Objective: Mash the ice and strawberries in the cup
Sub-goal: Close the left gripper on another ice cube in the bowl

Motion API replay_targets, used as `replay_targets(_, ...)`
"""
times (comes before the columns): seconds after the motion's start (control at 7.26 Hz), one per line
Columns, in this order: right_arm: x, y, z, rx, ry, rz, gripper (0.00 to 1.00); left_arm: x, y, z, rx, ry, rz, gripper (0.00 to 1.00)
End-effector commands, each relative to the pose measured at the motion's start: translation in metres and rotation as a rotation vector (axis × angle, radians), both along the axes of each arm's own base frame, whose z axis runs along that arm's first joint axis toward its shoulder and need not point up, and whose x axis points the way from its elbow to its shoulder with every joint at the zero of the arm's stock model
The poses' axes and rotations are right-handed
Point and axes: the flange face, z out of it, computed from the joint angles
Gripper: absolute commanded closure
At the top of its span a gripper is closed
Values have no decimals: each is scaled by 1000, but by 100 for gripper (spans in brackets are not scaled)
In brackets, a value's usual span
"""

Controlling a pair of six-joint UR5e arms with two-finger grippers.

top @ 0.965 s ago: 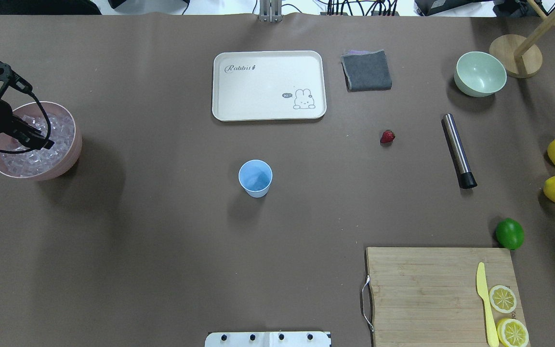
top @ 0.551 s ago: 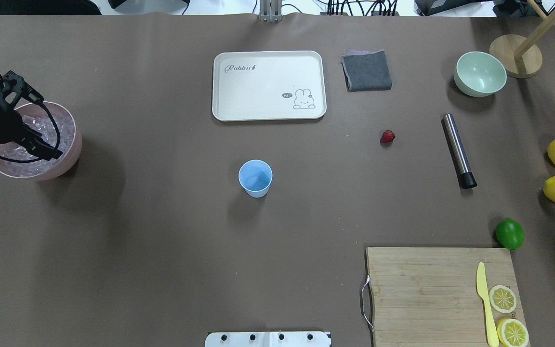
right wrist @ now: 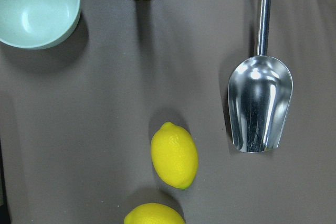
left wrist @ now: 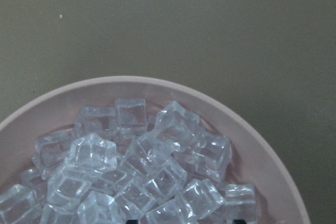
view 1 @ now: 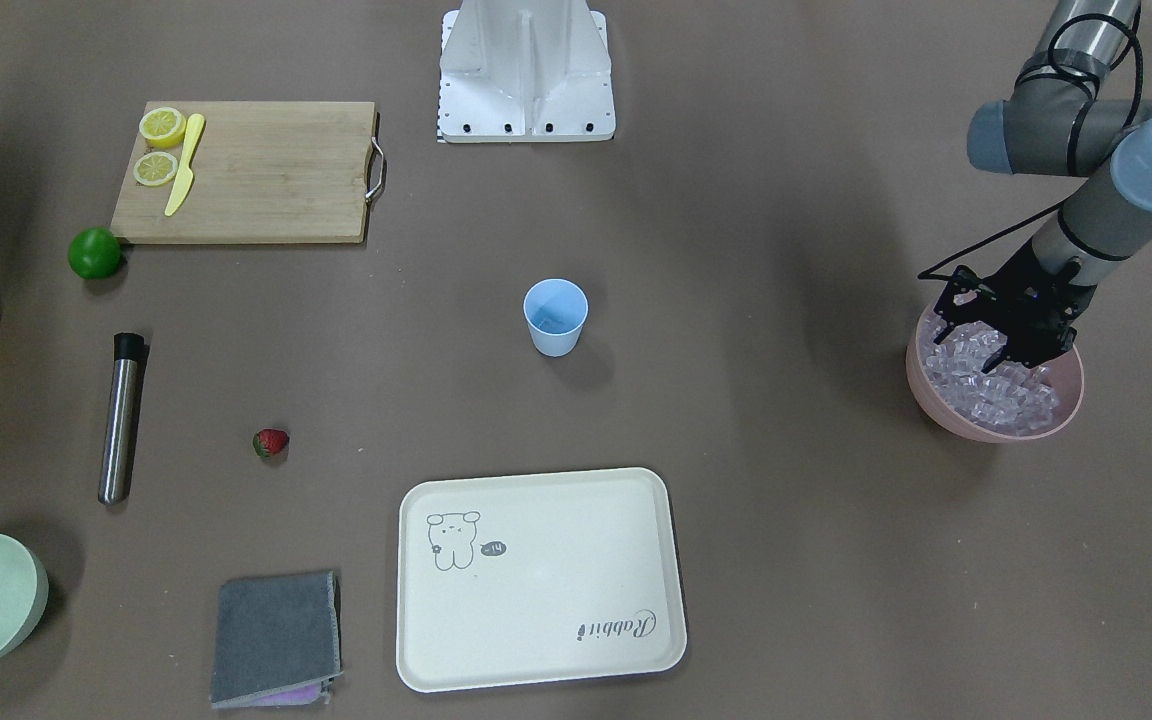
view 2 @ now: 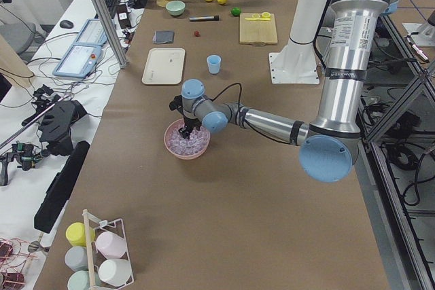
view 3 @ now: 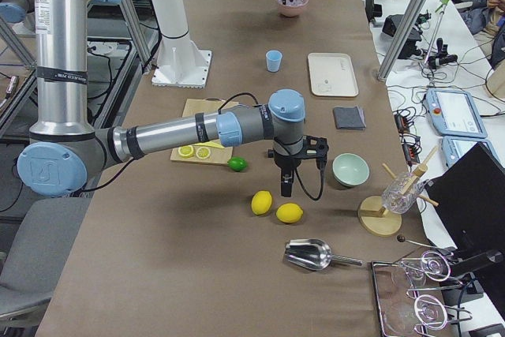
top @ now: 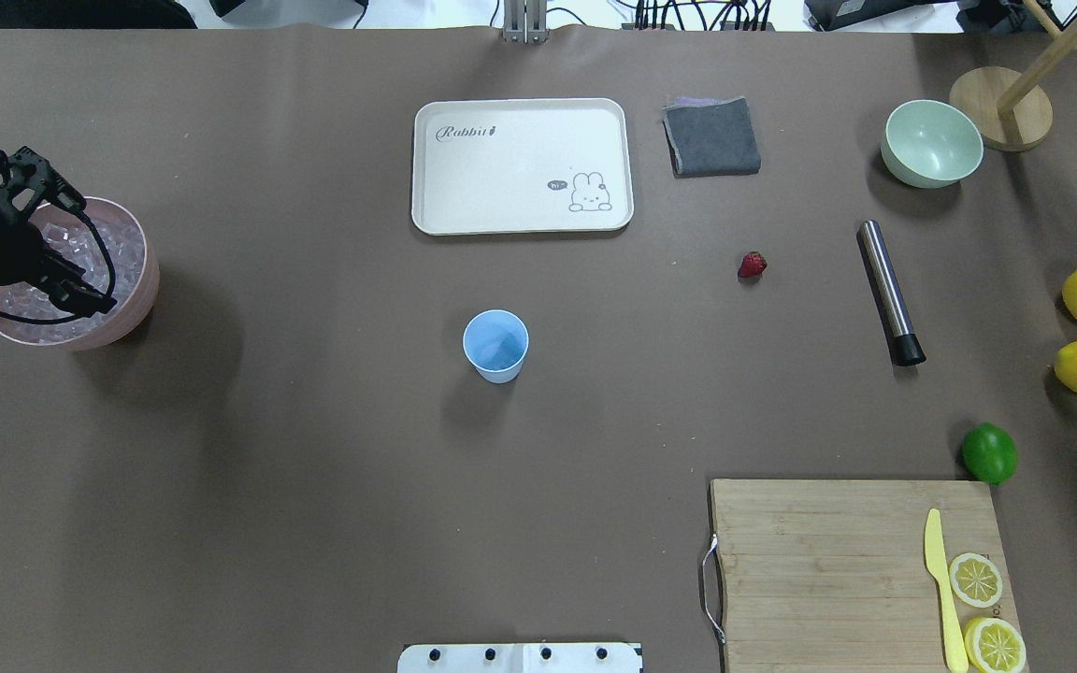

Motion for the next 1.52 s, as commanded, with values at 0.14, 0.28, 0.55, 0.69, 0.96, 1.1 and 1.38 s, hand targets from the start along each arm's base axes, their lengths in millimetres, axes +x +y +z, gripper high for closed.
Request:
replay_targets(0.14, 0, 1, -1, 1, -2, 0, 0, 0, 0, -1, 14, 0, 13, 33)
replay_targets(0.28, 0, 3, 1, -4, -1, 0, 0, 0, 1, -2, 11, 4, 17, 37)
replay_targets(0.55, 0, 4, 2, -5, -1, 0, 0, 1, -4, -1, 9, -1, 13, 37)
replay_targets(0.69, 0, 3, 1, -4, -1, 0, 0, 2, -6, 2, 4, -4, 13, 37)
replay_targets(0.96, 0, 3, 0, -1, -1, 0, 0, 1, -5, 6, 0, -7, 13, 37)
replay_targets(1.1, 0, 2, -1, 2, -2, 0, 0, -1, -2, 9, -5, -9, 14, 51)
replay_targets(1.38, 0, 2, -1, 1, -2, 0, 0, -9, 2, 8, -5, -5, 6, 100)
